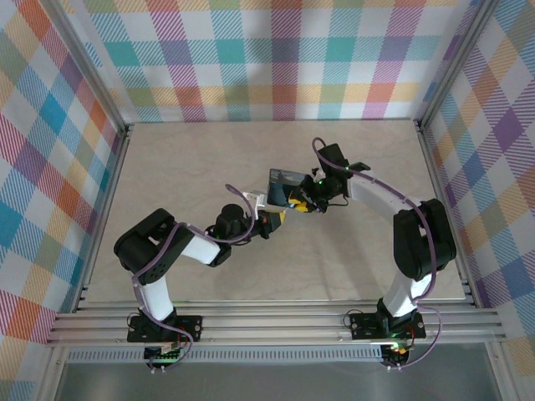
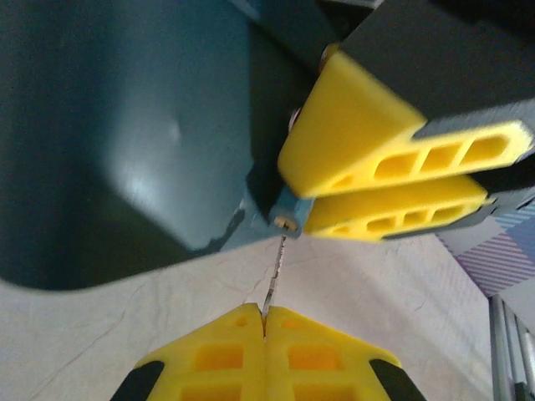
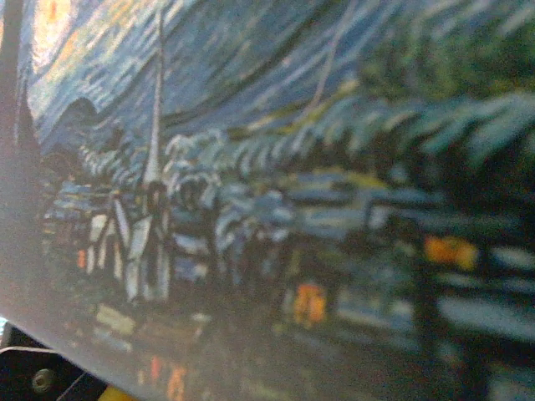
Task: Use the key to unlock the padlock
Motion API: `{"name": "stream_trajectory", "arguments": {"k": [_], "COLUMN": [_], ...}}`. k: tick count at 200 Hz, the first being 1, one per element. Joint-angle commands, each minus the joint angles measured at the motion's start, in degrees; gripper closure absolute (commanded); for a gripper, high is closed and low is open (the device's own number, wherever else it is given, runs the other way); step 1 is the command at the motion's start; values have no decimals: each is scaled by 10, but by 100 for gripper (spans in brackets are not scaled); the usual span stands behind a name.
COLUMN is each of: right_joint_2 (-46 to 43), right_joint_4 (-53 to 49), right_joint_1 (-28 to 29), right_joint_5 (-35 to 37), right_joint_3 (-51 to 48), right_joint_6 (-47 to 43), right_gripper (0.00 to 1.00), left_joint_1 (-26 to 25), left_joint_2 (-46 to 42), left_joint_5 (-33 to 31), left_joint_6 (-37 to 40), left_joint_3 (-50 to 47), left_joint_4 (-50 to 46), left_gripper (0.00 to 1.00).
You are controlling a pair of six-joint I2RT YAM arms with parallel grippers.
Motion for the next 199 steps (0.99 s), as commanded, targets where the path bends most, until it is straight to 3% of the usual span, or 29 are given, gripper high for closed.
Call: {"name": "stream_trajectory", "arguments": {"k": [1,199], "right_joint_2": [-23,-21], "right_joint_4": [12,10], "right_joint_1": [-3,-2], "right_joint_5": [-16,-19], "right_joint_3": [-6,-6], "right_joint_6": [4,1], "right_gripper": [100,100], "left_joint_1": [-2,-3], "left_joint_2": [1,26], "left_joint_5": [2,28], "left_joint_6": [-13,-2], "left_joint_3": [19,29], "left_joint_4": [15,25], "left_gripper": [100,100]}}
